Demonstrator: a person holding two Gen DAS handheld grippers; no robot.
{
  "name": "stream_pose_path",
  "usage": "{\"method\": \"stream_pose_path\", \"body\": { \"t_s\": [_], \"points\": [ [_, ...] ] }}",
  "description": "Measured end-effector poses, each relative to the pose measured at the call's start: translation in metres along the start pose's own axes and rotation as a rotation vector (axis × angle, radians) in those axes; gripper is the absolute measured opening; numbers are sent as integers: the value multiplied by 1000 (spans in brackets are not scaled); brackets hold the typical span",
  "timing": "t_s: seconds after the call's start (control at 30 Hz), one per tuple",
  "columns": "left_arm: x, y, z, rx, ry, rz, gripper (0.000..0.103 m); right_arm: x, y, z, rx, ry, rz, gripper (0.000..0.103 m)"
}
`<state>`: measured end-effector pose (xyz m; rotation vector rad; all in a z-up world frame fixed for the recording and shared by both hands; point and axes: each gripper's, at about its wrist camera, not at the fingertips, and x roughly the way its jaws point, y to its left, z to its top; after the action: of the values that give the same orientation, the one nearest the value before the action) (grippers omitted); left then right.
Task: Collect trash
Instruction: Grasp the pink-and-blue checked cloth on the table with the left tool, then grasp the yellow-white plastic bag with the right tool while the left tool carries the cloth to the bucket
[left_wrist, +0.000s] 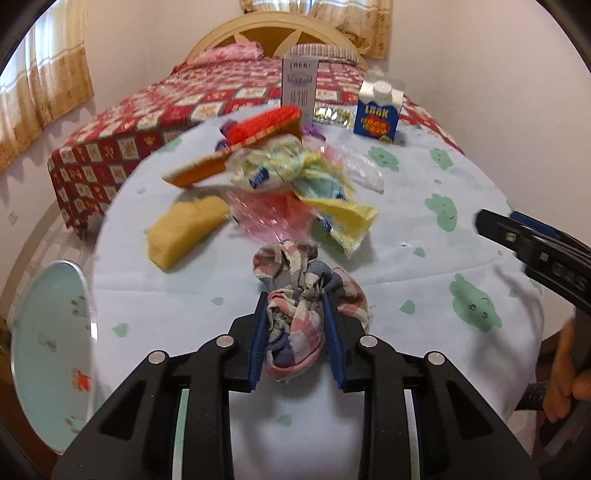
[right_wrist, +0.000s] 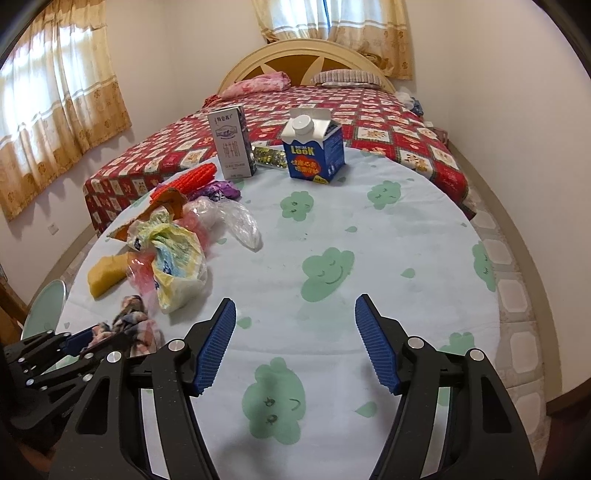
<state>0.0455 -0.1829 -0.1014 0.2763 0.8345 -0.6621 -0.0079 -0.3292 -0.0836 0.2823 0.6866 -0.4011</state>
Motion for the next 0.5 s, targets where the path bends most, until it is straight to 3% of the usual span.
{"method": "stream_pose_path", "body": {
  "t_s": [0.23,0.5],
  "points": [
    [-47,34,0,-65,-74,20,29,18,25,16,-19,16,69,67],
    [-70,81,11,-155,-144,132,29,53,70,32,-67,76,168,67]
  ]
}}
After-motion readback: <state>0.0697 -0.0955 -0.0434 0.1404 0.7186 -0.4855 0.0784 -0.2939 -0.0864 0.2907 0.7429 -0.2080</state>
